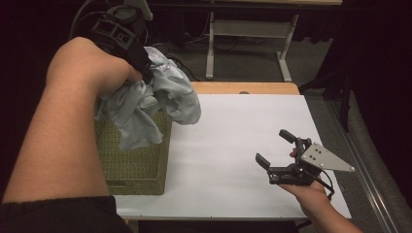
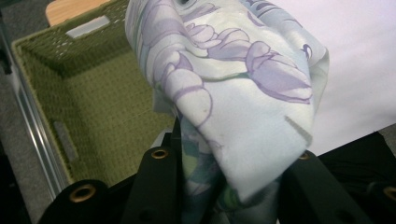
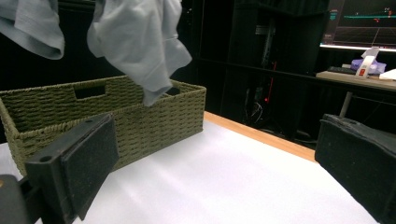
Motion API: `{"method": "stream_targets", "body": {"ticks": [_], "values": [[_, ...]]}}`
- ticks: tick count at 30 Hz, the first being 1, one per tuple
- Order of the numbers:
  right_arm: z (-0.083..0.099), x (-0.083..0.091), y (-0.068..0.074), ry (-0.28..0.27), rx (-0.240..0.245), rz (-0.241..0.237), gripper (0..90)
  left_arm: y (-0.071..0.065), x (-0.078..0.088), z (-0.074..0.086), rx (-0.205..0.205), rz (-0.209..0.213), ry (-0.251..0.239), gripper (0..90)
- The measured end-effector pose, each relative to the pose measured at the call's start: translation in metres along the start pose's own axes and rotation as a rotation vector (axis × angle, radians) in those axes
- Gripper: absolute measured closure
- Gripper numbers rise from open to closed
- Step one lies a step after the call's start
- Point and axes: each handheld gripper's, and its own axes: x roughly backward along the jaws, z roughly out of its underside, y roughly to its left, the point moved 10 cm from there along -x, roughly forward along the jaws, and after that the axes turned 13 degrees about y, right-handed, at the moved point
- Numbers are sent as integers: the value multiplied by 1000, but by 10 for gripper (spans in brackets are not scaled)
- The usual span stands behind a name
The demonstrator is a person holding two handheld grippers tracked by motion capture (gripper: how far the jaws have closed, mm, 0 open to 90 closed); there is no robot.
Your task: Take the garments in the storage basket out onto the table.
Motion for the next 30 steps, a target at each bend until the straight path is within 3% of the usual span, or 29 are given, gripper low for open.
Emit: {"method": "stream_targets", "body": {"ticks": [15,30], "values": [[0,0,1,2,5,0,10,-31,-6,-23,-41,-4,-12,695],[0,0,1,5,6,-3,10,-49,-21,-38,-54,-26,11,694]]}}
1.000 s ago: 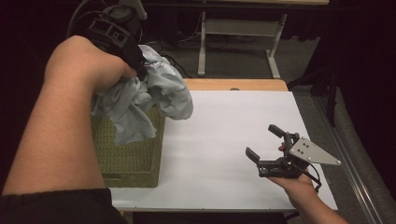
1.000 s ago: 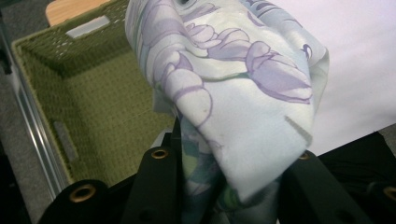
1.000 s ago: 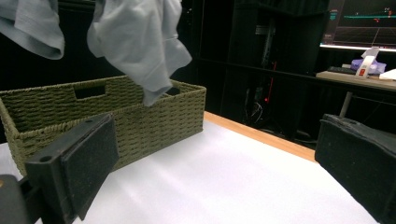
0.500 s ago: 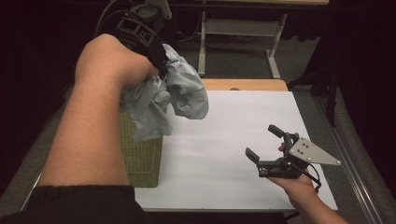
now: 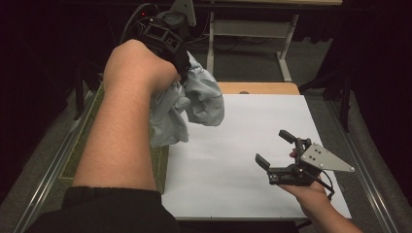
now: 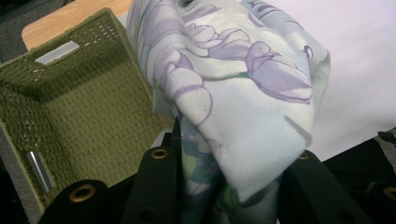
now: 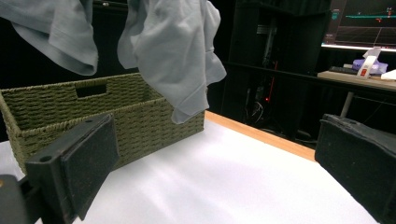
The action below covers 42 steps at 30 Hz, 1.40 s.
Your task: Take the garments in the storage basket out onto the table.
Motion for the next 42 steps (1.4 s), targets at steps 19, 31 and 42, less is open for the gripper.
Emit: {"method": "stream_targets", "body": {"ticks": [19,31,42], "values": [[0,0,1,-1,1,-2,9,-15,-31,-14,-22,11,11,694],[-1,1,1,-5,-4,-6,9,-28,-57,-24,-48,27,17,693],[-1,1,1,-4,-4,-7,9,-37,-82,-32,-53,39,37,693]]}}
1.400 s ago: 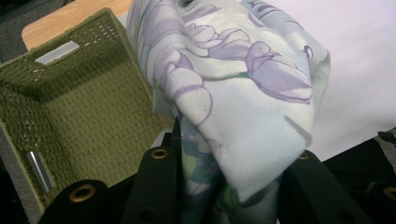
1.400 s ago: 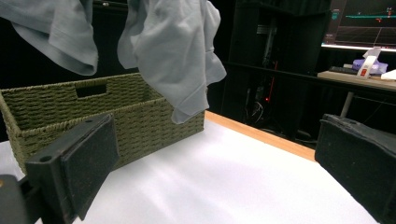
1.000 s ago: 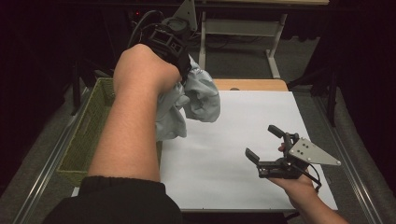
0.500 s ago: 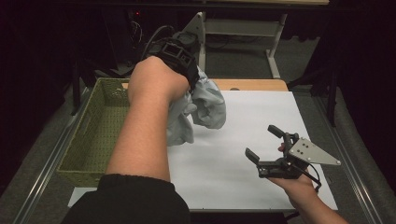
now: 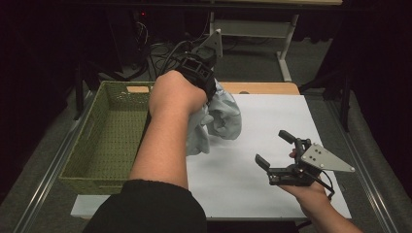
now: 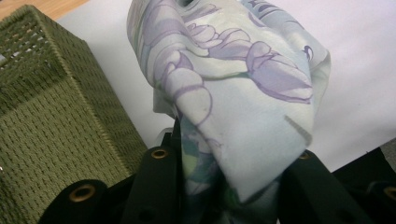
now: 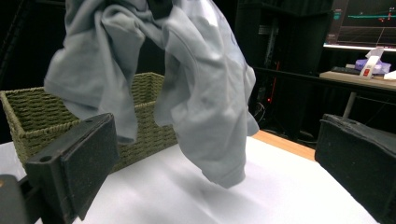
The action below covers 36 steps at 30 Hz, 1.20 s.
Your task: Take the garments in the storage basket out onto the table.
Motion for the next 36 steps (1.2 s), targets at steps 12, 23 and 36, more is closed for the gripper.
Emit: {"method": "stream_targets", "body": {"ticks": [12,23,36], "values": [[0,0,1,-4,0,-4,9,-3,-32,-7,-11,17,26,690],[0,0,2,-4,6,-4,10,3,-70,-15,-3,31,29,683],[1,-1,3,2,6,-6,10,2,-114,-29,-3,87,25,681]]}}
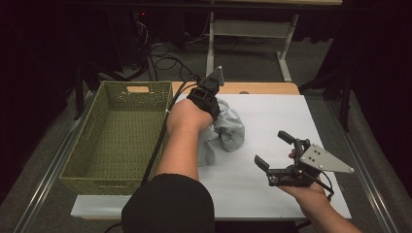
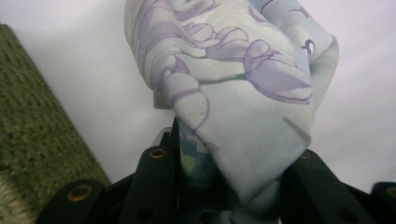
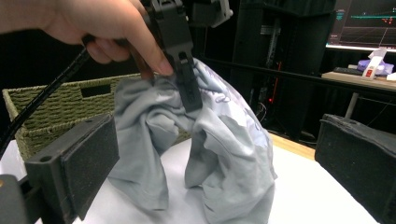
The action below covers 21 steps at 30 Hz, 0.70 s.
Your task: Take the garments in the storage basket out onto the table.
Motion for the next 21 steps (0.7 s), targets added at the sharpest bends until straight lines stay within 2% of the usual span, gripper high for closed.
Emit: {"method": "stream_targets", "body": {"ticks": [7,21], "values": [[1,0,1,3,4,-3,9,5,-28,-7,0,-8,6,677],[2,0,0,5,5,-2,10,20,-51,-12,-4,-38,-3,642]]}}
